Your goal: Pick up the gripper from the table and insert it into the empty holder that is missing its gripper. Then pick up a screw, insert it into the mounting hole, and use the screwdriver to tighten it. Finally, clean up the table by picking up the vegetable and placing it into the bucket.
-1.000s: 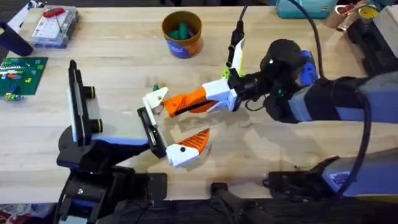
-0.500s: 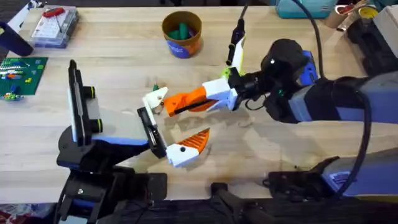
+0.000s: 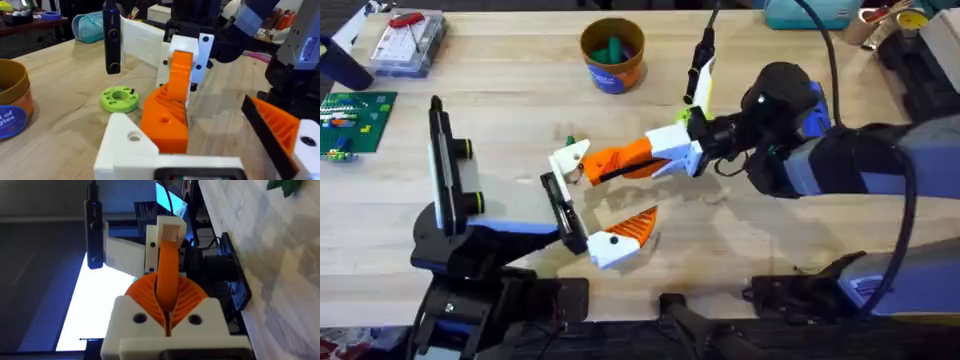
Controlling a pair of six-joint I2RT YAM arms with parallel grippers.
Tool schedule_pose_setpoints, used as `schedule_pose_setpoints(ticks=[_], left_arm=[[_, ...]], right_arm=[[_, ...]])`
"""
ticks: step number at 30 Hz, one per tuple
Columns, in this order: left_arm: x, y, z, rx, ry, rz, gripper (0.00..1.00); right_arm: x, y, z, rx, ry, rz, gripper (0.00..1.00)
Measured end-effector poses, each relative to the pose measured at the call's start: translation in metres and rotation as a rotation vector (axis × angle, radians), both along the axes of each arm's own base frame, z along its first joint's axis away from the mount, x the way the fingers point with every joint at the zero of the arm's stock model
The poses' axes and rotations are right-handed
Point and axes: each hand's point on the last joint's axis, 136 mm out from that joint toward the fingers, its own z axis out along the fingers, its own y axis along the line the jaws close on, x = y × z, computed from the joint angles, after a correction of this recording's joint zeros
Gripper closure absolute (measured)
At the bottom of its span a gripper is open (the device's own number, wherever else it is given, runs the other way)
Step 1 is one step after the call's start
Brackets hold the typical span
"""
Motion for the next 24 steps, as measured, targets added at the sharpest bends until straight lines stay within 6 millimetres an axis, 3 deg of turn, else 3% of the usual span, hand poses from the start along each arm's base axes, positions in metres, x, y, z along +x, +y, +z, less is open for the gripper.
schedule_pose_setpoints(ticks=[24], left_arm=[[0.0006,0.0003,0.0005,0.0,-0.003,0.004,0.01]], right_arm=[[0.0072,0.0041,-0.0014,0.009,-0.06,-0.05,0.986]])
